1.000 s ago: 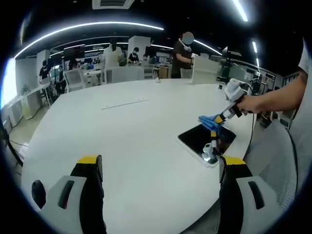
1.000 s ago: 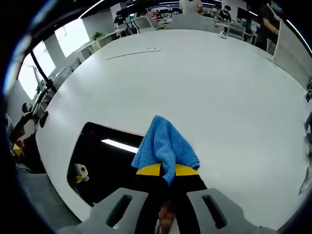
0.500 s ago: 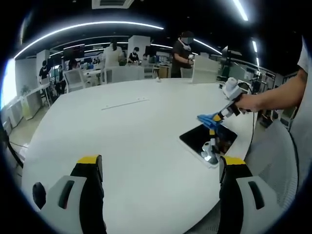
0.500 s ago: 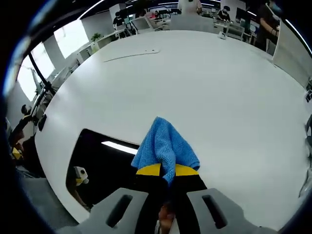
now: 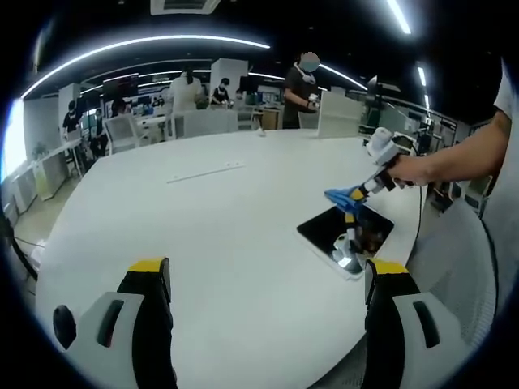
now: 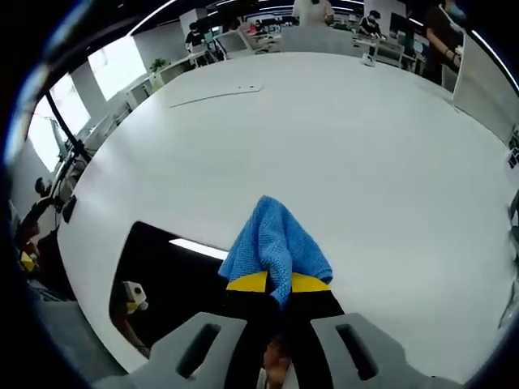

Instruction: Wipe the mirror surface with the cleaning cloth until all visible marks leave the cleaned area.

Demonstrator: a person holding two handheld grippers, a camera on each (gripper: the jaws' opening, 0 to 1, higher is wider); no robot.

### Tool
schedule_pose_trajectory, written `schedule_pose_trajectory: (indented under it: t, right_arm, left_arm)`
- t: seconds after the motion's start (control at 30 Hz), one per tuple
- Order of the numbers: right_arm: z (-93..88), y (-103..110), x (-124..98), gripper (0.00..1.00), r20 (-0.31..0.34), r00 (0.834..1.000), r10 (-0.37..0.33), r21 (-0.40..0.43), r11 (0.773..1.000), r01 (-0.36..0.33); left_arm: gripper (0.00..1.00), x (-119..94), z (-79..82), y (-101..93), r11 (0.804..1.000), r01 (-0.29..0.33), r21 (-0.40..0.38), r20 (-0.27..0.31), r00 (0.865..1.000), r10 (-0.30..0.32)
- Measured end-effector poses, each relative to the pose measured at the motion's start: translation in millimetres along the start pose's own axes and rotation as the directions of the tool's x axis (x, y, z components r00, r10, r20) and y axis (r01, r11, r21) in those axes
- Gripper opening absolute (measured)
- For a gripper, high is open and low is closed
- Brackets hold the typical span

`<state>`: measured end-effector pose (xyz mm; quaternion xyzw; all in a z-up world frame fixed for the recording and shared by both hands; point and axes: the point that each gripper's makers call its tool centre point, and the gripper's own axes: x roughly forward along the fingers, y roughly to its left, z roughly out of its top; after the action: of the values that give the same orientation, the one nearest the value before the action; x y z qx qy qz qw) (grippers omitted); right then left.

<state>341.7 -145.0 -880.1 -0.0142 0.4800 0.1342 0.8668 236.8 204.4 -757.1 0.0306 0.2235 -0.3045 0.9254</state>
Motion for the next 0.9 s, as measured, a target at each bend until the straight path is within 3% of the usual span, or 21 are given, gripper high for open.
schedule_pose_trajectory:
  t: [0.17,0.37,0.7,0.9]
  right_arm:
    - [0.5,1.1,-2.5,0.02,0.002,1.0,0.004,0.002,1.0,-0.004]
    - [16.4,-11.3,-13.7,0.02,0.041,0.999,0.001,0.029,1.0,-0.002]
    - [39.1,-38.1,-47.6,0.02,0.108,0.994,-0.015,0.105,0.994,0.004]
    - [22.6,-57.3,-54.2,0.02,0.089,0.995,-0.043,0.13,0.991,0.031]
  left_arm:
    - [0.99,-1.3,-0.4,-1.3,1.0,-0.002,-0.003,0.004,1.0,0.002]
    - [0.99,-2.9,0.4,-2.7,1.0,-0.007,-0.006,0.007,1.0,0.007]
    - [0.99,-1.0,0.7,-5.1,1.0,-0.005,-0.008,0.007,1.0,0.005]
    - [0.99,1.8,1.0,-7.3,1.0,-0.001,-0.011,0.005,1.0,0.001]
